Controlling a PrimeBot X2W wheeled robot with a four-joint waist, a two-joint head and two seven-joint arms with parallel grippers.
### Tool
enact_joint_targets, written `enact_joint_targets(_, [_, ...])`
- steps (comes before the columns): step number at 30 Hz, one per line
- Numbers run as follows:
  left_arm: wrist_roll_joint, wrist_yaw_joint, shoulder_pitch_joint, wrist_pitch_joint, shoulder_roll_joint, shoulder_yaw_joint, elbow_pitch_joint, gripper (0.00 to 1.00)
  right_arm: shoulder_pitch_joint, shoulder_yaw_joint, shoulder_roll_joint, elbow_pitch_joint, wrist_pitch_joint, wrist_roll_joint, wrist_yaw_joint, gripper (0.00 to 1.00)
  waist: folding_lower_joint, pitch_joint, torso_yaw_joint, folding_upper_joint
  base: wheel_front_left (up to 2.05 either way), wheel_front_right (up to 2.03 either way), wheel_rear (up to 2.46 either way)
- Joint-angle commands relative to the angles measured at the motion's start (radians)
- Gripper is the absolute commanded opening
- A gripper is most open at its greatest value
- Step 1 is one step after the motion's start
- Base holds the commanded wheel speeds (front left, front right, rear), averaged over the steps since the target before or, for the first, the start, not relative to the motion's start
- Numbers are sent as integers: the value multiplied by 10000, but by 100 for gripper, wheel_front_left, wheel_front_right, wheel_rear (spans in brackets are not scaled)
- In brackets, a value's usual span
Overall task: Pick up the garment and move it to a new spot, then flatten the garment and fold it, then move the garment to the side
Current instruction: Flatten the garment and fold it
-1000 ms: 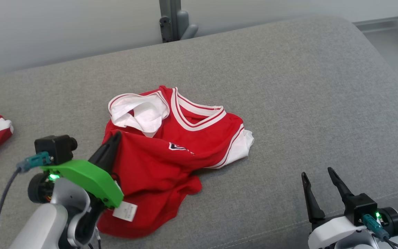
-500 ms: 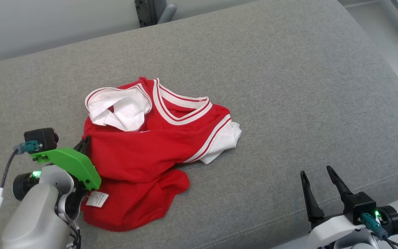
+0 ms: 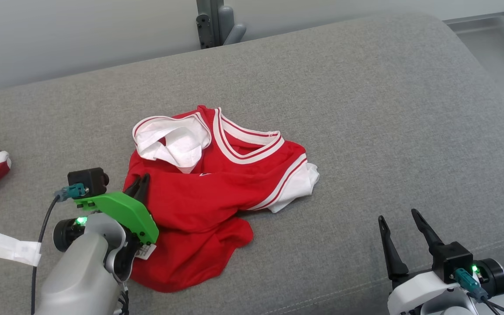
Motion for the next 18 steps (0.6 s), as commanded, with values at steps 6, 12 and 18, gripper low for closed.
enact_joint_targets(6, [-41, -89, -228, -828, -181, -100, 410, 100, 43, -100, -22, 46, -32, -75, -3, 100, 0, -319, 60, 78, 0, 0, 0])
enact_joint_targets(12, [13, -90, 164, -1691, -173, -37, 166, 100, 324, -400, -21, -136, -33, -143, -1, 100, 0, -778, 291, 78, 0, 0, 0])
enact_joint_targets(18, [311, 377, 1277, -2047, 125, 413, -1150, 100, 591, -710, -22, -453, -32, -227, -1, 100, 0, -1280, 604, 78, 0, 0, 0])
